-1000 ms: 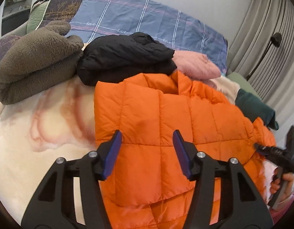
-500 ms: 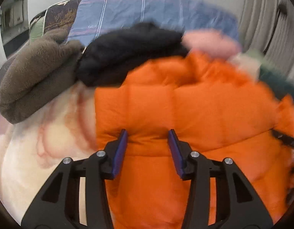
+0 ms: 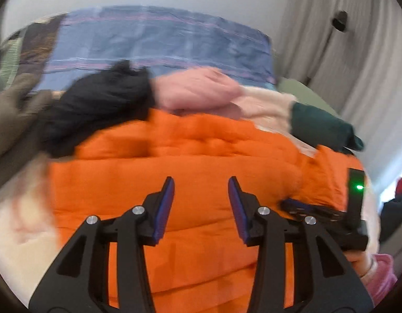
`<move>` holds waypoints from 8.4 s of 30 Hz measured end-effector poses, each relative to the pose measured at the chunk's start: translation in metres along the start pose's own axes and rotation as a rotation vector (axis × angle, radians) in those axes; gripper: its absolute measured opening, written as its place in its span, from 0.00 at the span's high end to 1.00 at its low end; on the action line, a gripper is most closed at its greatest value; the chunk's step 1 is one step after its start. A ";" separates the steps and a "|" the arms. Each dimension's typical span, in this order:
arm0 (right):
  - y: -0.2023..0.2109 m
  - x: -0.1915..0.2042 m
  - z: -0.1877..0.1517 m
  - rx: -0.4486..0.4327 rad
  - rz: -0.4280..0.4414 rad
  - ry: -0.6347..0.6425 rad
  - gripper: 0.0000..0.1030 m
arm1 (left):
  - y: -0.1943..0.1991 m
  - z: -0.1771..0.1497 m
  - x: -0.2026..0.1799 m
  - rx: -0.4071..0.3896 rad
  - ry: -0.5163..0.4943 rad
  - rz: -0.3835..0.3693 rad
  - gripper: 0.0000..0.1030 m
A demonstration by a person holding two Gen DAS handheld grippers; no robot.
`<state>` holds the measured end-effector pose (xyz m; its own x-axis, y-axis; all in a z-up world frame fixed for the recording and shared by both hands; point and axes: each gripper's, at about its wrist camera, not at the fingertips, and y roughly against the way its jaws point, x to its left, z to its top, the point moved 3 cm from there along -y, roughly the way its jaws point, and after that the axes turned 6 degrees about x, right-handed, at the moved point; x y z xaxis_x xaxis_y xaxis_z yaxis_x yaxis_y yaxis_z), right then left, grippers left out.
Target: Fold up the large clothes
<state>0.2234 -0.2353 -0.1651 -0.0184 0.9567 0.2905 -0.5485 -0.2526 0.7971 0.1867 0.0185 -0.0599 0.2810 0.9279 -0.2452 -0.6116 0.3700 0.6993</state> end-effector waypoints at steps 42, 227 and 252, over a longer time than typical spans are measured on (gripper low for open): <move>0.192 -0.134 0.061 -0.455 0.332 -0.418 0.93 | -0.085 -0.042 -0.016 0.094 -0.067 0.080 0.56; 0.209 -0.033 -0.146 -0.111 0.165 0.163 0.40 | 0.185 -0.197 0.034 -0.015 -0.023 -0.156 0.26; 0.186 -0.005 0.023 -0.325 0.098 0.127 0.35 | 0.133 -0.030 0.032 -0.198 -0.048 -0.070 0.28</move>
<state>0.1406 -0.2898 -0.0062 -0.1769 0.9456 0.2731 -0.7759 -0.3047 0.5524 0.0921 0.0990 0.0048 0.3598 0.8982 -0.2528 -0.7217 0.4396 0.5347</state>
